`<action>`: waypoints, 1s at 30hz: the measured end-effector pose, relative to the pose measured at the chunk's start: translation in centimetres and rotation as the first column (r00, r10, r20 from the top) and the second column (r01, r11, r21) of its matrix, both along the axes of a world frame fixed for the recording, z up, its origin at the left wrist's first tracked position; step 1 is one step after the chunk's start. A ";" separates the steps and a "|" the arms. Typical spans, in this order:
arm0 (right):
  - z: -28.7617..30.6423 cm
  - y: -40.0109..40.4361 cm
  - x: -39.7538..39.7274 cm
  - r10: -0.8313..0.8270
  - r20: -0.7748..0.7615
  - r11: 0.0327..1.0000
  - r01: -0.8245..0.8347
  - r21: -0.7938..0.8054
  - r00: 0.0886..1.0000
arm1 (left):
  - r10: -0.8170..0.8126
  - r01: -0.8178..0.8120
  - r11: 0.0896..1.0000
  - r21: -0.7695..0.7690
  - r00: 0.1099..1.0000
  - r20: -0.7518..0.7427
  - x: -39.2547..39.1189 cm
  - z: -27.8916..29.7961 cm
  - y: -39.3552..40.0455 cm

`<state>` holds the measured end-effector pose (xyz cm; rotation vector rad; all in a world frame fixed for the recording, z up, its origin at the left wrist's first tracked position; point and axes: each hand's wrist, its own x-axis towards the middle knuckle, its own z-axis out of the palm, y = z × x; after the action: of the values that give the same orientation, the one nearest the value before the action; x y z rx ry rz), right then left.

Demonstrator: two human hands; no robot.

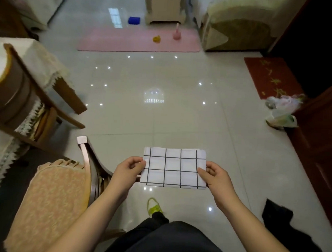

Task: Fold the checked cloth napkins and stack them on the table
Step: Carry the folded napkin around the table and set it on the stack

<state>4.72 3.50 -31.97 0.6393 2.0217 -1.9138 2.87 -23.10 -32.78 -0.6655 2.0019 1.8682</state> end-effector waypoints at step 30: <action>2.2 -9.7 -45.1 0.533 -0.091 0.846 -0.532 0.032 0.841 | 0.430 -0.437 0.899 -0.035 0.894 -0.127 -31.3 3.5 -7.3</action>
<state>-40.42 -6.15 -29.79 -0.0355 1.9849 -1.6185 -28.42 -30.41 -29.23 -1.1268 2.1233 2.1360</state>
